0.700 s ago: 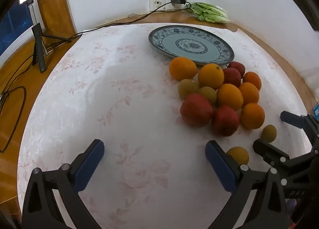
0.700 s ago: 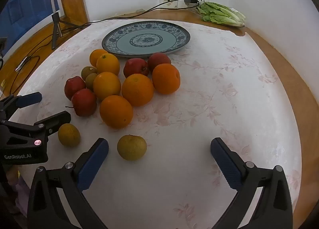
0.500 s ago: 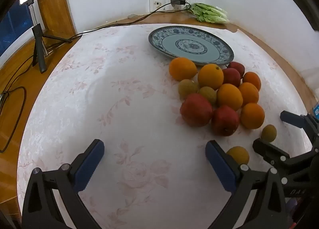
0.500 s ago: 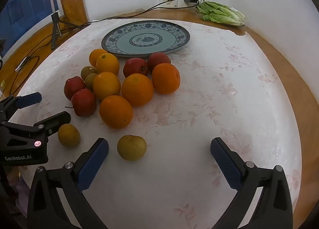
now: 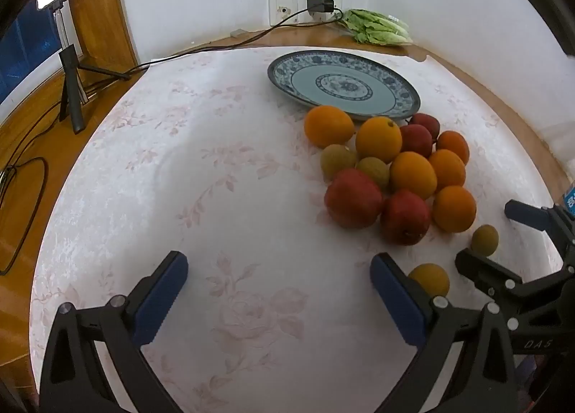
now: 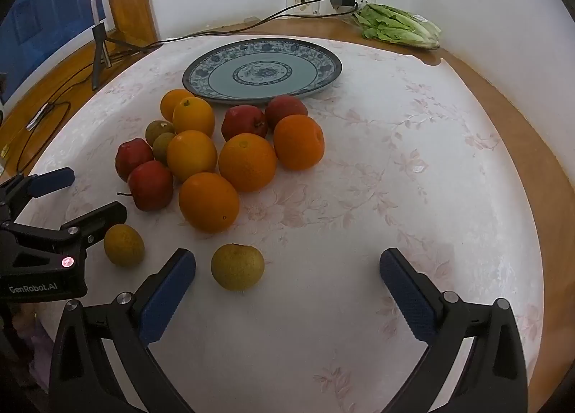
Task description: Organize fruits
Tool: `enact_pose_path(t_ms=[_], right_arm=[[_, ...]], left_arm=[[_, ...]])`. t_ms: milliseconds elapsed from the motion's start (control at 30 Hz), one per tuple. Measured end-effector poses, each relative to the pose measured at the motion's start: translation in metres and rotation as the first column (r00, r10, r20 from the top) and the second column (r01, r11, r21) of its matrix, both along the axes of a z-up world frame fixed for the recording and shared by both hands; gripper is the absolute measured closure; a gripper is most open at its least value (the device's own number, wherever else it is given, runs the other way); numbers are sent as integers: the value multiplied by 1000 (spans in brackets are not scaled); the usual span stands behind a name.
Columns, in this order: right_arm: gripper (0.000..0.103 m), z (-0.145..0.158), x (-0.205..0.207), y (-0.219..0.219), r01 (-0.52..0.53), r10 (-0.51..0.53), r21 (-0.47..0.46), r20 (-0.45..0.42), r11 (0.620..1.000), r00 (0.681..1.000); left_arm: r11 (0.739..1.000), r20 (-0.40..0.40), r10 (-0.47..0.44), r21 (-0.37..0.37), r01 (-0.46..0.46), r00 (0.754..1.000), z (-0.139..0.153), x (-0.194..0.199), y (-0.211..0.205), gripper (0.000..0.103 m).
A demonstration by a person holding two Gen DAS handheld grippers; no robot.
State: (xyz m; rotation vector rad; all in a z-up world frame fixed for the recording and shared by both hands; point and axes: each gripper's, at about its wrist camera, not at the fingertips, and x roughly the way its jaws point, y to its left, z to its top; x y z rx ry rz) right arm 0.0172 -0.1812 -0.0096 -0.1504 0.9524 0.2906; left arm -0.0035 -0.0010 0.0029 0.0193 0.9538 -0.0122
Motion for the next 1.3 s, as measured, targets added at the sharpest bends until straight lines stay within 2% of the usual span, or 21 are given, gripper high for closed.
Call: enact_pose_path(t_ms=[600,867,933,1067,1300], right_arm=[[0,1,1,1,0,0,-3,-8,1000,1000],[0,2,4,-1,1,-1,-4,-28,1000,1000],[3,3,5,-1,6,-6,-6,-36,1000,999],[8,7,3,-8,8,-5,54,-47,999,999],[20,13,-4,-8,-9,11,78,-31,997,999]], left_arm=[[1000,-10,6,1,-6,1000,1,0,-1,0],[1000,-41,-7,-2,7,999,2,4,0,1],[1000,-48,-12,-18,12,999,3,4,1,1],[998,-42,-25,-53,23,999,7,2,0,3],[998,-13,-40,-42,39,999,16,1,-5,8]])
